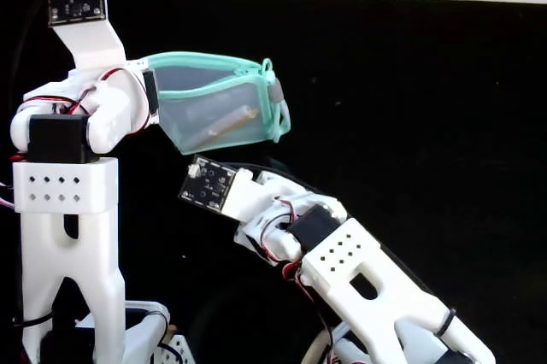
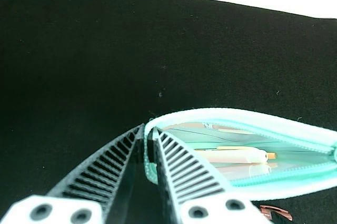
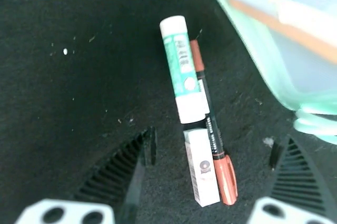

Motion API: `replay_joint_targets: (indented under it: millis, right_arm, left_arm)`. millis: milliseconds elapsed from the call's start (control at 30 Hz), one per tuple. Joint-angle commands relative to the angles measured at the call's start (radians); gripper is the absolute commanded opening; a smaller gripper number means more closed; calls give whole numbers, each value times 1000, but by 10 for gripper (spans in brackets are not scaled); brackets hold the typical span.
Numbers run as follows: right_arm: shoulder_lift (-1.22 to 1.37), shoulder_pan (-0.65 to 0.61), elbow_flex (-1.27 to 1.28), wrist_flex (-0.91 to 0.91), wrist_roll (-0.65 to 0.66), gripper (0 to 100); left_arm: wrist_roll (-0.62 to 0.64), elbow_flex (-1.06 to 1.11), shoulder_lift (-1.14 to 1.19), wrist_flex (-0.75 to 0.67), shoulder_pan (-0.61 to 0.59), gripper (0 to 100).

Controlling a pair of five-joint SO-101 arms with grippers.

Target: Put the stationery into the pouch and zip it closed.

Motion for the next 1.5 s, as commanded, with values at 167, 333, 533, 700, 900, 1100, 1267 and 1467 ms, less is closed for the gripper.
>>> replay_joint_targets:
  millis: [167, 333, 533, 700, 900, 1100, 1267, 1467]
  right_arm:
    - [114, 4, 22, -104, 95, 342]
    - [329, 5, -114, -104, 124, 342]
    - [501, 2, -294, -104, 129, 342]
    - [598, -2, -363, -105, 187, 342]
    - [707, -4, -427, -117, 221, 342]
    - [800, -12, -490, -140, 222, 342]
    - [862, -15, -498, -176, 227, 254]
    - [872, -8, -498, -205, 163, 26]
  left_arm:
    - [-5, 38, 8, 9, 16, 7]
    - [-6, 38, 8, 9, 16, 7]
    - [-6, 38, 8, 9, 16, 7]
    - [-6, 38, 8, 9, 16, 7]
    - [-6, 38, 8, 9, 16, 7]
    - [-6, 38, 10, 9, 16, 7]
    - [-6, 38, 10, 9, 16, 7]
    - [-6, 38, 10, 9, 16, 7]
